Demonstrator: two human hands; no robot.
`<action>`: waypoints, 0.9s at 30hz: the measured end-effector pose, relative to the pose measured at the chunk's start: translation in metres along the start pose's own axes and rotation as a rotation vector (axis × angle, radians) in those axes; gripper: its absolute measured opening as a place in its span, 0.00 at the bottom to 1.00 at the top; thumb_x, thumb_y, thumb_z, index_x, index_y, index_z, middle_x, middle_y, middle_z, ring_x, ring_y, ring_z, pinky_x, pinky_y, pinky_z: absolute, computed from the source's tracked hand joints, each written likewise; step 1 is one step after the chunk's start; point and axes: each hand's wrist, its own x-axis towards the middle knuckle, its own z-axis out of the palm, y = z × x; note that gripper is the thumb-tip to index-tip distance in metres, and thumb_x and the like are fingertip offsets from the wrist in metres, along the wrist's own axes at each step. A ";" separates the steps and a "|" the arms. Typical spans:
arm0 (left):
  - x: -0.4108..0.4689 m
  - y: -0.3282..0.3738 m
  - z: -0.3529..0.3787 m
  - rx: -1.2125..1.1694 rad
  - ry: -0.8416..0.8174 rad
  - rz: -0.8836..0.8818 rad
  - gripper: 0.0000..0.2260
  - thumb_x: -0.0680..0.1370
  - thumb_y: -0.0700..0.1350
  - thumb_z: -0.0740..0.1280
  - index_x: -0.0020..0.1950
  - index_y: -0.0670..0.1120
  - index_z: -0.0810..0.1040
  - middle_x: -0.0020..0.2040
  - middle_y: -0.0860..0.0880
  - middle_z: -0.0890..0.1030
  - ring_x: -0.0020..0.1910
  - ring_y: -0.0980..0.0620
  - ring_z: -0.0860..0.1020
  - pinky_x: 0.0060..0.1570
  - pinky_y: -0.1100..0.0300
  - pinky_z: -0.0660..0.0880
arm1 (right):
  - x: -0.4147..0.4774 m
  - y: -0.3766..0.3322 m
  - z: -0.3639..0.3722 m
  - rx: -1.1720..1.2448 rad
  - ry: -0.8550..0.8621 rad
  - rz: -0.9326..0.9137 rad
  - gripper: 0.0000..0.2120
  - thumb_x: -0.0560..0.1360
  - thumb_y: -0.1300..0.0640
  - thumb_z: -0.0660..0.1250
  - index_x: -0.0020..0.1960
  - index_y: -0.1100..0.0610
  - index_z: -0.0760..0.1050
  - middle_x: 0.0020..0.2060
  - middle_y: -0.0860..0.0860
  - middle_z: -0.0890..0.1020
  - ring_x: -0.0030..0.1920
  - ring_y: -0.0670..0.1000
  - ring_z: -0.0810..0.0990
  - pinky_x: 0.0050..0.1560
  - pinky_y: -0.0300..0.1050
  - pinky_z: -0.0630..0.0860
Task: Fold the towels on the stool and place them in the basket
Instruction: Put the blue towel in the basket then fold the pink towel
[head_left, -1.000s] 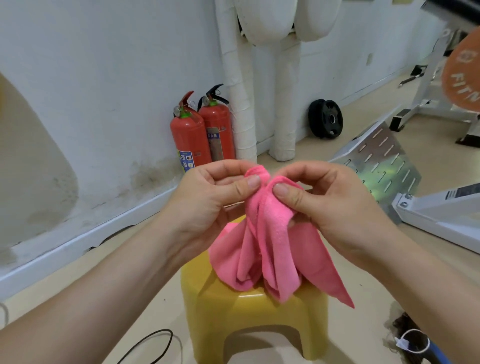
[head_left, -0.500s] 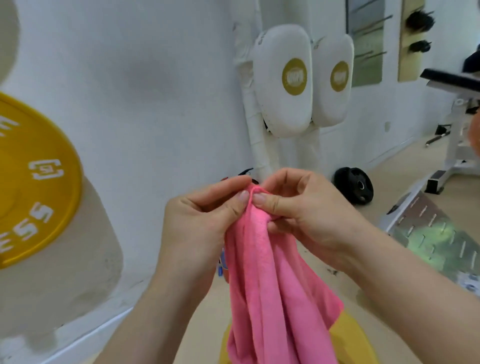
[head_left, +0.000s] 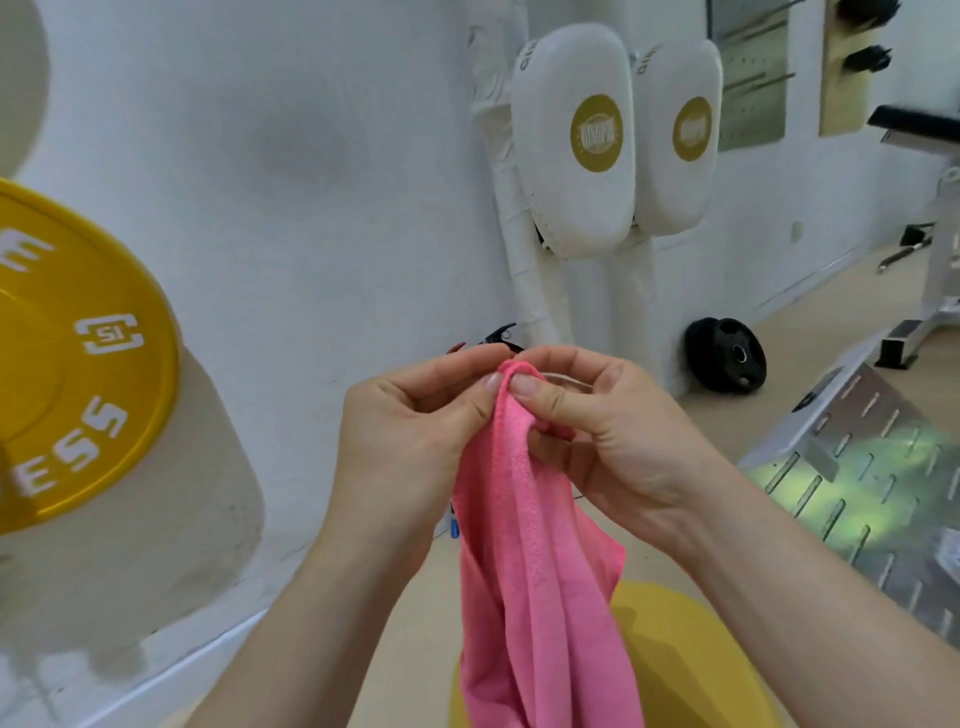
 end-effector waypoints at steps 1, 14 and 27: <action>0.000 0.000 0.001 0.004 0.004 0.004 0.08 0.71 0.35 0.71 0.41 0.48 0.86 0.41 0.46 0.86 0.43 0.51 0.85 0.45 0.61 0.80 | 0.000 0.000 0.000 -0.004 0.001 -0.012 0.13 0.66 0.65 0.70 0.50 0.61 0.76 0.36 0.53 0.80 0.31 0.46 0.78 0.31 0.36 0.78; -0.001 -0.003 0.005 0.202 -0.087 0.129 0.12 0.70 0.34 0.74 0.49 0.49 0.83 0.43 0.51 0.86 0.44 0.54 0.84 0.46 0.62 0.79 | 0.000 -0.007 -0.011 -0.114 0.004 -0.038 0.08 0.70 0.71 0.68 0.44 0.60 0.75 0.34 0.54 0.78 0.31 0.47 0.78 0.29 0.34 0.77; 0.002 -0.107 -0.033 1.020 0.049 -0.001 0.09 0.62 0.33 0.64 0.34 0.47 0.71 0.28 0.51 0.74 0.31 0.46 0.72 0.33 0.54 0.69 | 0.001 0.032 -0.052 -0.660 0.261 -0.132 0.11 0.71 0.73 0.68 0.38 0.58 0.79 0.31 0.51 0.80 0.29 0.42 0.78 0.35 0.34 0.79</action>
